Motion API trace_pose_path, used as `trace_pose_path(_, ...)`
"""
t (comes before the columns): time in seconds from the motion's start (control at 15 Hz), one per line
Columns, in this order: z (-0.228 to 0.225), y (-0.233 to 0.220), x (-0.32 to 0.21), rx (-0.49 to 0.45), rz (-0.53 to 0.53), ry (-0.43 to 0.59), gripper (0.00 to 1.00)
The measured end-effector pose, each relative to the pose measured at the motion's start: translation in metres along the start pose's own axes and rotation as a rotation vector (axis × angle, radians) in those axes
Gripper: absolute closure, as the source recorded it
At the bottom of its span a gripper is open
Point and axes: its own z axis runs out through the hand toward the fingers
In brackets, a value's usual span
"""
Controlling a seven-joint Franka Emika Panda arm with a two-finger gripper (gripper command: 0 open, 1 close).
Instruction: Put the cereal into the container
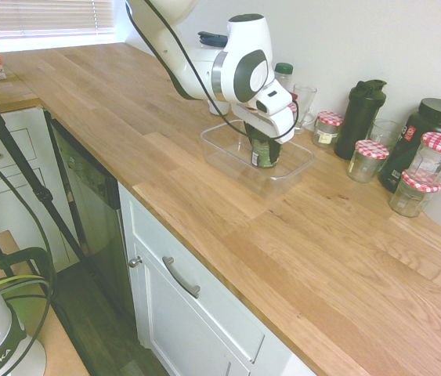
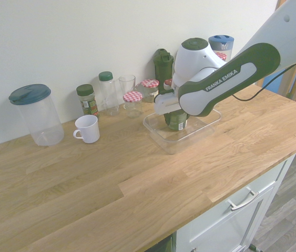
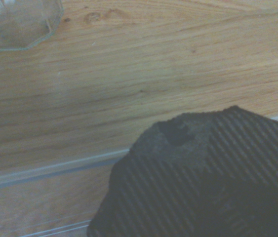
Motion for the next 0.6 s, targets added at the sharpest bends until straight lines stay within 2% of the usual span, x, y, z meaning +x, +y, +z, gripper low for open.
trace_pose_path(0.6,0.0045,-0.0023,0.0022,-0.002,0.008,-0.001,0.0)
